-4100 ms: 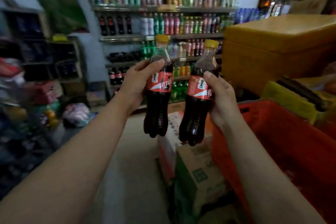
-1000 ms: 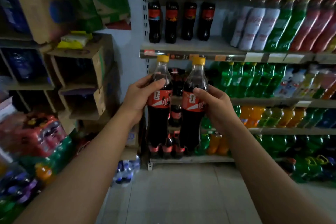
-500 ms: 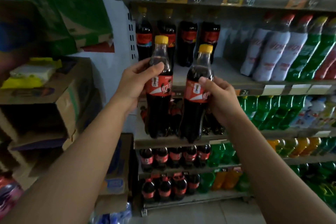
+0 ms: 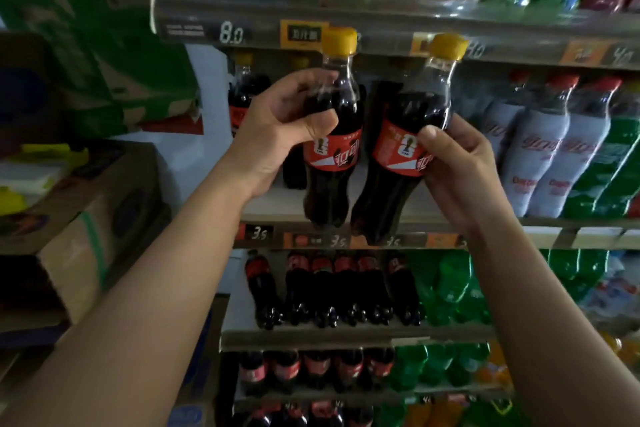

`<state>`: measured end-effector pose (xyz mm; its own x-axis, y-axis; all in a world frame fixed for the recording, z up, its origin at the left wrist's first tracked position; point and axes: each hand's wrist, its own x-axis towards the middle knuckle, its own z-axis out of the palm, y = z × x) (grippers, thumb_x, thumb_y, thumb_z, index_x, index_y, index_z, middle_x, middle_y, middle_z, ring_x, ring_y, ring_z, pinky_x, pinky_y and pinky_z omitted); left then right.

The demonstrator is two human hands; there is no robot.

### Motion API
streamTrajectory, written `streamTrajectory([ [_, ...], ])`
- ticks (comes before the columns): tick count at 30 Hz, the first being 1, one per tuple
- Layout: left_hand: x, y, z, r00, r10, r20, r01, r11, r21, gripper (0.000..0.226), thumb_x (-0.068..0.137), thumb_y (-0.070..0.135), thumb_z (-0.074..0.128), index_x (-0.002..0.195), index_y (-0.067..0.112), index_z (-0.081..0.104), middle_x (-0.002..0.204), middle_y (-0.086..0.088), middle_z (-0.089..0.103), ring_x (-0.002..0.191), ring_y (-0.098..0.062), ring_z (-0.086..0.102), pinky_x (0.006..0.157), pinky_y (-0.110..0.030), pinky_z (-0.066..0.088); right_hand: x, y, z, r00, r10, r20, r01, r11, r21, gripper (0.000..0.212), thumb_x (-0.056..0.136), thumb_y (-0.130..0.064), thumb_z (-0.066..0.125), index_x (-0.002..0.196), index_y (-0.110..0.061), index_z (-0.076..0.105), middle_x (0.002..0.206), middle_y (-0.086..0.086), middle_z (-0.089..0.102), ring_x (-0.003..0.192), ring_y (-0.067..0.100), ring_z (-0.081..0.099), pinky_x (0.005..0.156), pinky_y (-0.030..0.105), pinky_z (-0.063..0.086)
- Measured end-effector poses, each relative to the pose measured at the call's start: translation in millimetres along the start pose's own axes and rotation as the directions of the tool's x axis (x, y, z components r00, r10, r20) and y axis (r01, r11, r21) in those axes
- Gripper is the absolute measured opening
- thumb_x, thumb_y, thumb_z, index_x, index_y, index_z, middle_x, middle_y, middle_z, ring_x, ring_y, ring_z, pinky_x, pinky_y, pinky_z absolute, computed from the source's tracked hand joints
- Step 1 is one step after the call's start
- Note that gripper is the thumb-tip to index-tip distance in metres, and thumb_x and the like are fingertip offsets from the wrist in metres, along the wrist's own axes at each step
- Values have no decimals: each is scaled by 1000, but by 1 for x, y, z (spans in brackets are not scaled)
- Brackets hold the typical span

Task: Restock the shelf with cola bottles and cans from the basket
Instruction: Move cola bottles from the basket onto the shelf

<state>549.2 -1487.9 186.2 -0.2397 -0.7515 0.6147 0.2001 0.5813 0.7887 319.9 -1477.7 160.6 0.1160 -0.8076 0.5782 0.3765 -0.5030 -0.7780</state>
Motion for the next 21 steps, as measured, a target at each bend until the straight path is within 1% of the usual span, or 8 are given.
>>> streamTrajectory([
  [3, 19, -9, 12, 999, 14, 52, -14, 1000, 9, 51, 76, 11, 71, 124, 12, 54, 121, -7, 64, 121, -27, 57, 98, -39, 48, 16, -6, -24, 999, -23, 42, 22, 1000, 12, 56, 69, -26, 82, 116, -5, 62, 107, 7, 72, 100, 21, 67, 87, 34, 51],
  [5, 29, -17, 20, 997, 5, 77, -7, 999, 33, 52, 73, 12, 71, 122, 17, 55, 121, -3, 65, 123, -24, 57, 103, -40, 46, 24, -5, -41, 998, -25, 55, 24, 1000, 8, 64, 70, -23, 83, 124, 0, 57, 114, 11, 70, 109, 26, 63, 92, 37, 49],
  [7, 39, -26, 28, 996, -8, 92, 2, 997, 71, 55, 70, 10, 74, 121, 19, 54, 119, 5, 67, 122, -19, 57, 104, -39, 45, 32, -2, -57, 998, -11, 64, 12, 1000, -13, 76, 70, -20, 83, 132, 5, 49, 118, 14, 67, 115, 29, 60, 94, 40, 48],
  [9, 46, -36, 33, 995, -32, 94, 21, 993, 118, 57, 70, 4, 73, 122, 20, 53, 116, 10, 68, 120, -13, 58, 102, -33, 46, 37, 4, -68, 997, 5, 75, 0, 998, -64, 81, 68, -19, 84, 135, 6, 47, 121, 15, 66, 117, 31, 59, 96, 41, 48],
  [12, 54, -54, 35, 992, -78, 101, 62, 987, 148, 57, 72, 4, 69, 124, 20, 52, 120, 6, 65, 121, -12, 57, 102, -32, 46, 42, 14, -79, 996, 38, 84, -26, 991, -134, 87, 66, -17, 84, 140, 4, 43, 129, 22, 60, 123, 35, 56, 100, 45, 48],
  [15, 63, -69, 32, 988, -131, 82, 120, 985, 124, 56, 71, 5, 68, 122, 23, 55, 120, 7, 66, 120, -12, 58, 102, -33, 47, 48, 25, -87, 993, 64, 96, -46, 983, -179, 80, 67, -13, 81, 139, -2, 48, 129, 18, 62, 122, 31, 58, 99, 41, 49],
  [17, 68, -77, 27, 987, -146, 69, 138, 986, 98, 52, 71, 5, 68, 119, 23, 57, 118, 5, 67, 119, -15, 59, 100, -32, 48, 53, 32, -89, 993, 73, 92, -53, 978, -204, 73, 68, -12, 79, 136, -6, 52, 126, 15, 65, 120, 29, 60, 101, 43, 48],
  [21, 79, -87, 18, 985, -170, 29, 171, 985, -38, 47, 77, 2, 67, 120, 17, 57, 120, -6, 65, 116, -18, 61, 93, -27, 51, 66, 43, -96, 997, 77, 32, -69, 979, -194, 70, 71, -21, 80, 134, -6, 54, 124, 15, 66, 119, 30, 60, 102, 47, 45],
])
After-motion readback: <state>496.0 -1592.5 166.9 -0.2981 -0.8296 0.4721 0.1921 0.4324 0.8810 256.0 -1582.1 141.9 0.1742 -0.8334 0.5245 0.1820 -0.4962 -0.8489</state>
